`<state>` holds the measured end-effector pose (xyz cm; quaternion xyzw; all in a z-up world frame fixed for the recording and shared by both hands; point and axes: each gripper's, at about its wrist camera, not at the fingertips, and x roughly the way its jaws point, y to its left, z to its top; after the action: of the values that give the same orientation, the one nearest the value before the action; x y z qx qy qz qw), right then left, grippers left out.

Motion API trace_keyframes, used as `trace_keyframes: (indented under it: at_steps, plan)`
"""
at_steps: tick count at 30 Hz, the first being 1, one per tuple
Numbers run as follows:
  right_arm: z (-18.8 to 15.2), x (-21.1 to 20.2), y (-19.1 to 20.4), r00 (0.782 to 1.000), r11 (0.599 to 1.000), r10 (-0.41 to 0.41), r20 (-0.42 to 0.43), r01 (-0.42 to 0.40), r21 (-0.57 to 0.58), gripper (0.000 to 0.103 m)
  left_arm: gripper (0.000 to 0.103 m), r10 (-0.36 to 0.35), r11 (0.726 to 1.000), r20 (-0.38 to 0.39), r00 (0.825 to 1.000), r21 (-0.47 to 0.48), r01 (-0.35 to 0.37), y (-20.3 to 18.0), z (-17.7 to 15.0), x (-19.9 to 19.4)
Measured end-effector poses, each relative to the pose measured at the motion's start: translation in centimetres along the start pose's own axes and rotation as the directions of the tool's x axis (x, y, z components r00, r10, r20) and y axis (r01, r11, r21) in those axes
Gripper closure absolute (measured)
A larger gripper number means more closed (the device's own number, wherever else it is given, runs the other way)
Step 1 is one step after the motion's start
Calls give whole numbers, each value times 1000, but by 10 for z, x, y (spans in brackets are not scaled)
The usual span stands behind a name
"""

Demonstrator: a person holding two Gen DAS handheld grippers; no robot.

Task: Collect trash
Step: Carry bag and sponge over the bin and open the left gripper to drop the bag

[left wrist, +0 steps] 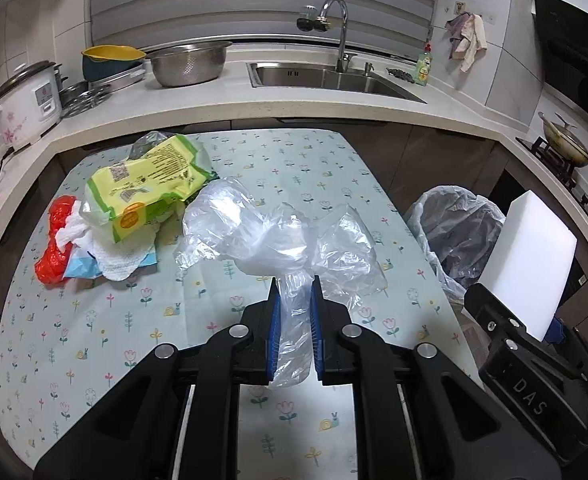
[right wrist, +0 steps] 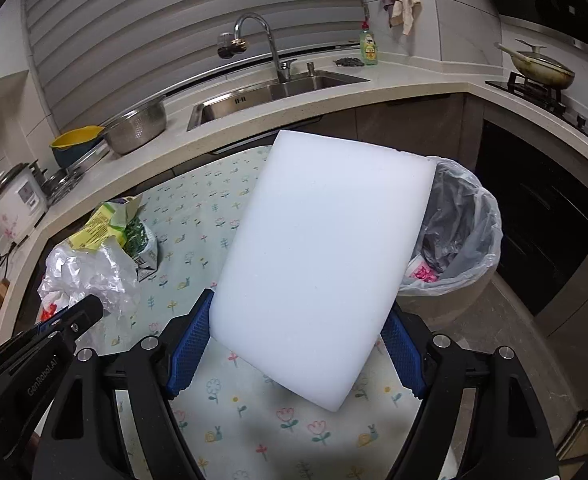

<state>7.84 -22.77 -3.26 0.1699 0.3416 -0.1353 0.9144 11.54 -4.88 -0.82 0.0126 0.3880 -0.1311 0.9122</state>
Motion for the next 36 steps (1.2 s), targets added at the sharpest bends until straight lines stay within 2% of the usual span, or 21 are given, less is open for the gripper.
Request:
trace_keyframes:
  at_steps: [15,25,36]
  plan:
    - [12,9,-66,999,998,-40,-10,40,38,28,90,-39,995,-36,999,88,42,-74,8,23]
    - [34,29,-113,996,993,-91,-13,91,75,27,89,-105,984,-61,993,138,113,-129,26,52]
    - [64,62,-155,988,985,-155,-20,156,80,27,88,-181,961,-102,978,195,198,-180,46,97]
